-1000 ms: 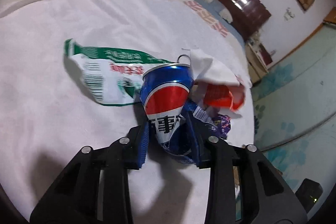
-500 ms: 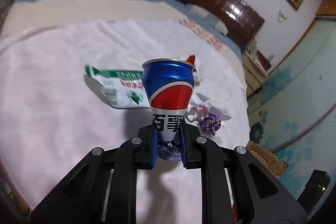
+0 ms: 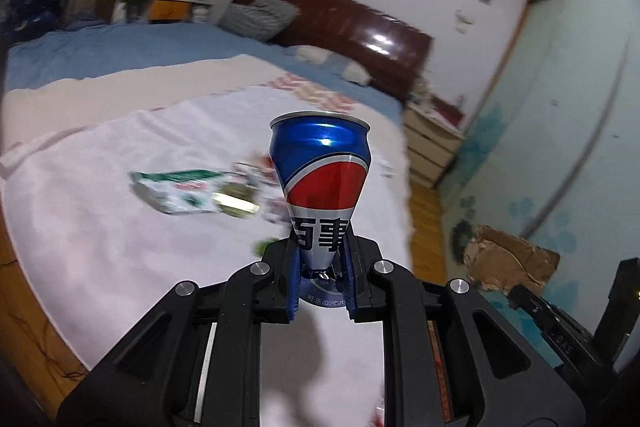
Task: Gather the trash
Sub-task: 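Carry the can and cardboard to the red basket and open both tools, then move both tools back to the trash on the bed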
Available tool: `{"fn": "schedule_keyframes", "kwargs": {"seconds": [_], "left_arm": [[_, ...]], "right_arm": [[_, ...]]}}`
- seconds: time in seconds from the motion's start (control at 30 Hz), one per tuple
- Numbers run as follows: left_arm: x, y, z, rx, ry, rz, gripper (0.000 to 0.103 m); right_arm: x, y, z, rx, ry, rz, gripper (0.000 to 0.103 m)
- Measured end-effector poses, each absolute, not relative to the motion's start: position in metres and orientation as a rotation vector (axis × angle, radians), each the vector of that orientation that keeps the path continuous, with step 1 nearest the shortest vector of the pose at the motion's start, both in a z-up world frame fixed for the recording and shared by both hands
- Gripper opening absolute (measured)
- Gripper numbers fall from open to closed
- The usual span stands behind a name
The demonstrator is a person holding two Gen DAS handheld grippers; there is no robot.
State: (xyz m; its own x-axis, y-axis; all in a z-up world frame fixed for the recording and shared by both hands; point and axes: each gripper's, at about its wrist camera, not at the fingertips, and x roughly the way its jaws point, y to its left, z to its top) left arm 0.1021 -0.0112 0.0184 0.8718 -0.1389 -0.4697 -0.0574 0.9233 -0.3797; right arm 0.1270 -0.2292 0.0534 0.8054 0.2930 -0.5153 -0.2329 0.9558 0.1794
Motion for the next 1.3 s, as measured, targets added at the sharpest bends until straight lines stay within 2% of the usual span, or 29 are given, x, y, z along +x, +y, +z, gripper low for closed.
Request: {"fn": "schedule_keyframes", "kwargs": {"seconds": [0.3,0.43,0.7,0.97,1.03,1.07,1.1,1.13,1.17,1.2,1.23,1.3], "left_arm": [[0.101,-0.13,0.024,-0.301,0.521,-0.295,0.017],[0.116,-0.185,-0.001,-0.246,0.62,-0.403,0.017],[0.144,-0.277,-0.082,-0.114,0.896,-0.526,0.017],[0.154,-0.299,-0.098,-0.068,0.931,-0.557,0.017],[0.155,-0.305,-0.097,-0.073,0.927,-0.542,0.019],[0.154,-0.305,-0.097,-0.08,0.926,-0.541,0.024],[0.152,-0.305,-0.095,-0.085,0.921,-0.543,0.04],[0.148,-0.305,-0.093,-0.095,0.91,-0.546,0.05],[0.147,-0.301,-0.092,-0.113,0.895,-0.549,0.063],[0.147,-0.302,-0.091,-0.121,0.887,-0.549,0.065],[0.146,-0.302,-0.09,-0.12,0.885,-0.546,0.065],[0.143,-0.302,-0.089,-0.11,0.886,-0.544,0.066]], "right_arm": [[0.065,-0.318,0.065,0.114,0.582,0.118,0.007],[0.059,-0.355,0.052,0.131,0.62,0.054,0.007],[0.089,-0.427,-0.012,0.239,0.836,-0.086,0.007],[0.108,-0.447,-0.02,0.304,0.84,-0.113,0.01],[0.111,-0.447,-0.022,0.288,0.847,-0.099,0.01],[0.11,-0.445,-0.021,0.284,0.846,-0.097,0.01],[0.108,-0.444,-0.019,0.275,0.845,-0.096,0.011],[0.107,-0.443,-0.019,0.27,0.842,-0.097,0.016],[0.106,-0.442,-0.017,0.271,0.84,-0.098,0.035],[0.105,-0.442,-0.016,0.278,0.835,-0.097,0.047],[0.102,-0.445,-0.015,0.297,0.821,-0.094,0.066],[0.1,-0.446,-0.011,0.306,0.804,-0.1,0.067]]}}
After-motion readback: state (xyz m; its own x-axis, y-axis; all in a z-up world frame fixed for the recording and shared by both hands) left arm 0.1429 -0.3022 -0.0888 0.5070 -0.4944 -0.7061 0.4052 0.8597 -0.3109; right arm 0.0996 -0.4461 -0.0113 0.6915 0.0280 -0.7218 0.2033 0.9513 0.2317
